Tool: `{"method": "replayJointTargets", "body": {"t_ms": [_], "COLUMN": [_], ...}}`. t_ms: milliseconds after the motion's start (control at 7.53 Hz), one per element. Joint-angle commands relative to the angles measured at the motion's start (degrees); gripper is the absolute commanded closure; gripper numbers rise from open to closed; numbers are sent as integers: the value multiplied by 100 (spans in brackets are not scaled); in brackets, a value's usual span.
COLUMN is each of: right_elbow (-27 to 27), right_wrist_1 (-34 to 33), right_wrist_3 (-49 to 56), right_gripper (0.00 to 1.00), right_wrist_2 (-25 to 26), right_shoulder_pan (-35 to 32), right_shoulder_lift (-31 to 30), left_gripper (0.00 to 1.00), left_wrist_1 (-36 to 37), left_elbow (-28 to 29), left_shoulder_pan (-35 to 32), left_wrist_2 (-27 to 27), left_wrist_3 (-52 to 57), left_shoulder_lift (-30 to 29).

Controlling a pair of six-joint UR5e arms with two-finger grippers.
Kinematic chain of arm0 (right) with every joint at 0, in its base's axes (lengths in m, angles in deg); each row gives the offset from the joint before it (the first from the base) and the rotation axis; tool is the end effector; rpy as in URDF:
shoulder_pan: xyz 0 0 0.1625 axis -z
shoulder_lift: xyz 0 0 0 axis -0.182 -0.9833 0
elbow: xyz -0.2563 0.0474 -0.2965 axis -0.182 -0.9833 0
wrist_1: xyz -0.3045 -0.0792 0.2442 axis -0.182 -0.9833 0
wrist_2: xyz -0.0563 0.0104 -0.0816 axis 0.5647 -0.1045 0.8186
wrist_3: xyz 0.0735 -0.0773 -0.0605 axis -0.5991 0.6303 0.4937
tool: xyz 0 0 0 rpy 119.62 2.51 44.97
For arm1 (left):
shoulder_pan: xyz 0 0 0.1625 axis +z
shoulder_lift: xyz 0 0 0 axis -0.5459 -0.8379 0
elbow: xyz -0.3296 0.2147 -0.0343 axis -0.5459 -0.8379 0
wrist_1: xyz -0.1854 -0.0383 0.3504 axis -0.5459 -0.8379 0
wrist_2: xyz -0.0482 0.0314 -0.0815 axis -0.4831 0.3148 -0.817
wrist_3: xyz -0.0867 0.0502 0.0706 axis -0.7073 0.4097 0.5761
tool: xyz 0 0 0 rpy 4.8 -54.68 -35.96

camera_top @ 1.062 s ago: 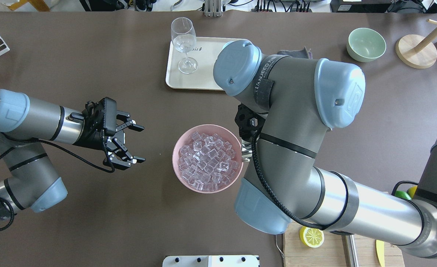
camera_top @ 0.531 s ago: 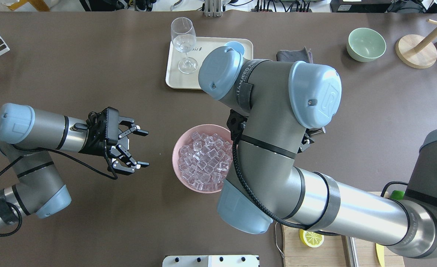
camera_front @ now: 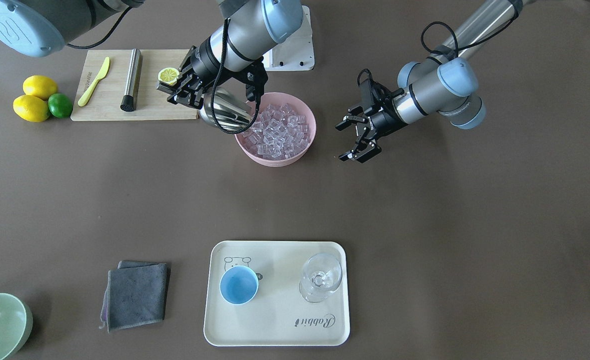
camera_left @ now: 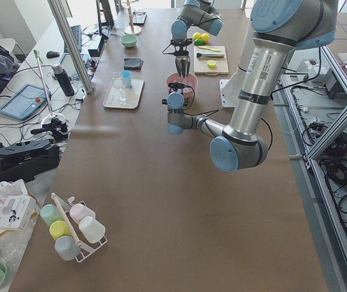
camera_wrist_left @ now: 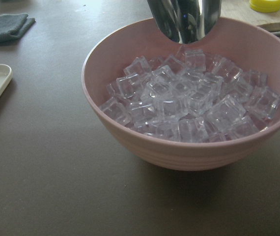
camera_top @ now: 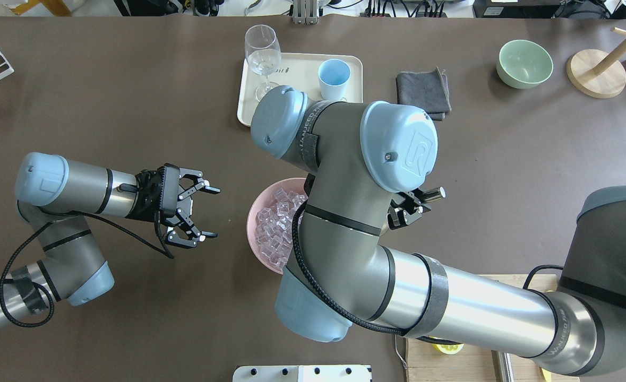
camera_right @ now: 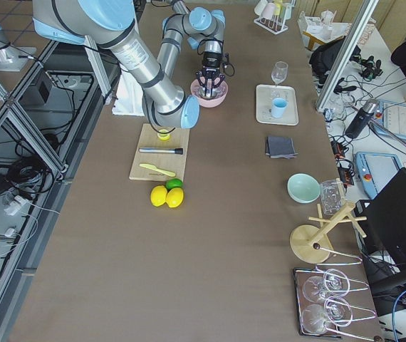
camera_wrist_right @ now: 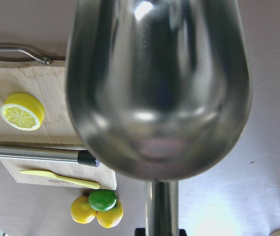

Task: Put ice in cup with scoop
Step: 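Lower the scoop into the ice while the left gripper reaches the bowl rim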

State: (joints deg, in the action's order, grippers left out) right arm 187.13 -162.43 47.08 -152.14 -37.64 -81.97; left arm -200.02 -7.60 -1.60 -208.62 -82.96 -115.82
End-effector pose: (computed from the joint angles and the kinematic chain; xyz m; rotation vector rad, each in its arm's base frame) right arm -0.4631 -0.3806 0.1666 -0.0592 -0.0408 -1.6232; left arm 0.4652 -0.4071 0.3535 1.2802 1.1072 1.2327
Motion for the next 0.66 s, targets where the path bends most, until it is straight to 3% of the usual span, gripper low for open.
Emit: {"method": "replayJointTargets", "body": {"t_ms": [0, 531], "right_elbow": [-309, -767], "right_wrist_1": [18, 140], "right_wrist_3": [-221, -467], "right_gripper": [100, 100], "right_wrist_2": [65, 170], "right_shoulder_pan": [114, 316], "right_shoulder_lift": [137, 341], "left_gripper": [2, 2], "left_wrist_1": [72, 152], "left_elbow": [170, 188], "left_shoulder_pan": [66, 155], "left_wrist_2": [-4, 5], "left_wrist_3": [-237, -503], "left_shoulder_lift": [-149, -246]}}
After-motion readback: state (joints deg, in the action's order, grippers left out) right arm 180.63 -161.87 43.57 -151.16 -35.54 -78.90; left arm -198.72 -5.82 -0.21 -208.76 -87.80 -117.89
